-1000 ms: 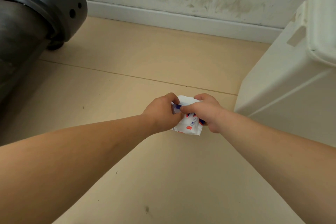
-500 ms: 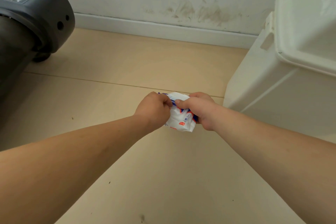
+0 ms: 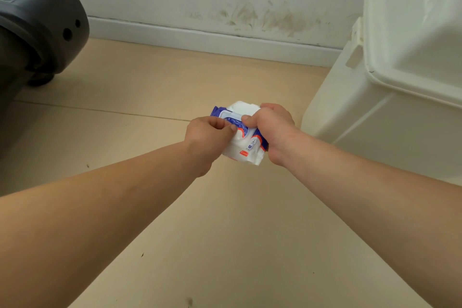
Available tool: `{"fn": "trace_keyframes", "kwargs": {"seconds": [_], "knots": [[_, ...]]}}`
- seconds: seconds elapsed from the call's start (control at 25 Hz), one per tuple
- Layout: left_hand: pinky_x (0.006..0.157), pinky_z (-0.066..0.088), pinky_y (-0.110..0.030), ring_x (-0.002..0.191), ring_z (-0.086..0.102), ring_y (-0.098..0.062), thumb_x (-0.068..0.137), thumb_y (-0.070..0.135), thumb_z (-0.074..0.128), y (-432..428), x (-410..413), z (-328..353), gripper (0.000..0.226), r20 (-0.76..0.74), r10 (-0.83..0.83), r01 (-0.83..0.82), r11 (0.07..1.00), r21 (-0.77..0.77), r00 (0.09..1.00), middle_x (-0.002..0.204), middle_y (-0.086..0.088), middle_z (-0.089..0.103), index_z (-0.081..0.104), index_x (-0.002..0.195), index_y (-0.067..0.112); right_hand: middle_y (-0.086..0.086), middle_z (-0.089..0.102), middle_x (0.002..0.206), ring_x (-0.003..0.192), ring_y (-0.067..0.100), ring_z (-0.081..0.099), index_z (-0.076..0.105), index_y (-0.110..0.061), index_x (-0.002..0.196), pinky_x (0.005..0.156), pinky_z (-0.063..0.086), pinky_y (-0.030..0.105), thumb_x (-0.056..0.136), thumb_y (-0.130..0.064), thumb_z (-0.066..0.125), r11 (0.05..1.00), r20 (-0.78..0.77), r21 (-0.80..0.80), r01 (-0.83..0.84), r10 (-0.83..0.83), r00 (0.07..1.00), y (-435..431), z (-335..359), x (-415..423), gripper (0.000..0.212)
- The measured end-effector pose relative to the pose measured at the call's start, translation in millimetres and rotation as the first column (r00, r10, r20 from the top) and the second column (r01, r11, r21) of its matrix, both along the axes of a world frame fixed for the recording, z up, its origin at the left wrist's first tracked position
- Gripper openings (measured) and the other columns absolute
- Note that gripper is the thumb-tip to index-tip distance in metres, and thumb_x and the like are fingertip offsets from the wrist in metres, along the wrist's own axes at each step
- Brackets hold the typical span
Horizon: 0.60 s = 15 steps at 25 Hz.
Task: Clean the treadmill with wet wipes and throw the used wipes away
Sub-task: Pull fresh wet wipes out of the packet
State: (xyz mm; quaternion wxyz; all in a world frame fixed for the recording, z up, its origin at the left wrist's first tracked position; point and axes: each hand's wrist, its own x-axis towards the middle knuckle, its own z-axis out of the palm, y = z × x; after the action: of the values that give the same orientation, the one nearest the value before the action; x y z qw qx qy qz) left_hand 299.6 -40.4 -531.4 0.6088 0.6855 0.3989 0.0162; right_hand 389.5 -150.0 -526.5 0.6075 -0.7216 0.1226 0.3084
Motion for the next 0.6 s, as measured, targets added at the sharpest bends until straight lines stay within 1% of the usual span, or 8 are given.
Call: {"fn": "trace_keyframes", "kwargs": {"seconds": [0.08,0.16,0.2,0.24,0.32,0.4,0.48,0.6], "knots": [[0.051,0.044,-0.02,0.067,0.056,-0.014,0.097,0.021,0.065,1.8,1.3,-1.6,0.014,0.006,0.008,-0.008,0.999,0.037,1.0,0.088,-0.002,0.069,0.073,0.099,0.008,0.01,0.078,0.095,0.078,0.028,0.077,0.065,-0.009,0.116,0.066,0.064,0.041,0.076,-0.003,0.076,0.999,-0.049,0.035,-0.025,0.027,0.998,0.7,4.7,1.3,0.041],[0.053,0.042,-0.023,0.068,0.055,-0.018,0.099,0.021,0.059,4.4,0.5,-7.4,0.016,-0.024,-0.021,0.024,0.993,0.12,0.999,0.09,-0.005,0.066,0.068,0.099,0.007,0.01,0.079,0.098,0.094,0.029,0.077,0.071,-0.009,0.112,0.082,0.063,0.047,0.077,-0.01,0.081,0.99,-0.121,0.083,-0.11,0.12,0.985,2.9,4.2,-1.1,0.037],[0.054,0.041,-0.025,0.068,0.055,-0.02,0.099,0.021,0.056,6.6,-1.1,-10.8,0.016,-0.049,-0.046,0.054,0.982,0.182,0.998,0.095,-0.007,0.064,0.065,0.095,0.009,0.01,0.079,0.102,0.099,0.029,0.076,0.071,-0.01,0.113,0.085,0.062,0.047,0.079,-0.014,0.081,0.983,-0.158,0.106,-0.147,0.162,0.974,4.6,1.9,-2.9,0.035],[0.056,0.041,-0.027,0.07,0.055,-0.022,0.098,0.021,0.053,9.7,-2.2,-13.9,0.016,-0.08,-0.086,0.104,0.958,0.268,0.993,0.102,-0.01,0.062,0.062,0.089,0.011,0.01,0.078,0.104,0.1,0.03,0.075,0.07,-0.011,0.115,0.084,0.062,0.046,0.082,-0.017,0.08,0.978,-0.192,0.121,-0.168,0.19,0.963,6.1,-3.3,-4.1,0.034],[0.067,0.045,-0.033,0.081,0.055,-0.026,0.1,0.02,0.048,13.7,-4.1,-14.7,0.018,-0.173,-0.209,0.267,0.848,0.458,0.962,0.114,-0.013,0.055,0.053,0.084,0.012,0.011,0.078,0.105,0.097,0.03,0.076,0.067,-0.011,0.119,0.078,0.061,0.043,0.088,-0.02,0.076,0.979,-0.24,0.134,-0.156,0.185,0.953,6.9,-13.2,-5.4,0.034],[0.075,0.045,-0.036,0.089,0.056,-0.028,0.102,0.02,0.044,13.3,-6.9,-12.1,0.014,-0.226,-0.287,0.364,0.767,0.528,0.931,0.116,-0.012,0.05,0.05,0.092,0.012,0.012,0.078,0.105,0.094,0.029,0.076,0.064,-0.012,0.122,0.073,0.061,0.042,0.093,-0.021,0.072,0.985,-0.261,0.124,-0.123,0.152,0.953,4.4,-21.0,-4.2,0.032],[0.071,0.043,-0.035,0.084,0.055,-0.026,0.104,0.02,0.042,14.3,-8.7,-12.0,0.012,-0.204,-0.294,0.357,0.771,0.527,0.934,0.114,-0.01,0.051,0.048,0.098,0.012,0.012,0.077,0.106,0.095,0.03,0.076,0.062,-0.012,0.122,0.078,0.062,0.045,0.094,-0.02,0.07,0.988,-0.259,0.094,-0.122,0.143,0.955,-1.0,-27.2,-2.1,0.03],[0.067,0.052,-0.041,0.084,0.063,-0.025,0.103,0.021,0.039,26.0,-8.4,-11.9,0.012,-0.065,-0.185,0.194,0.879,0.436,0.981,0.103,-0.008,0.061,0.046,0.095,0.015,0.012,0.076,0.106,0.091,0.029,0.075,0.06,-0.012,0.122,0.081,0.061,0.045,0.095,-0.018,0.068,0.995,-0.246,0.017,-0.1,0.101,0.964,-12.7,-33.6,-0.5,0.028]]}}
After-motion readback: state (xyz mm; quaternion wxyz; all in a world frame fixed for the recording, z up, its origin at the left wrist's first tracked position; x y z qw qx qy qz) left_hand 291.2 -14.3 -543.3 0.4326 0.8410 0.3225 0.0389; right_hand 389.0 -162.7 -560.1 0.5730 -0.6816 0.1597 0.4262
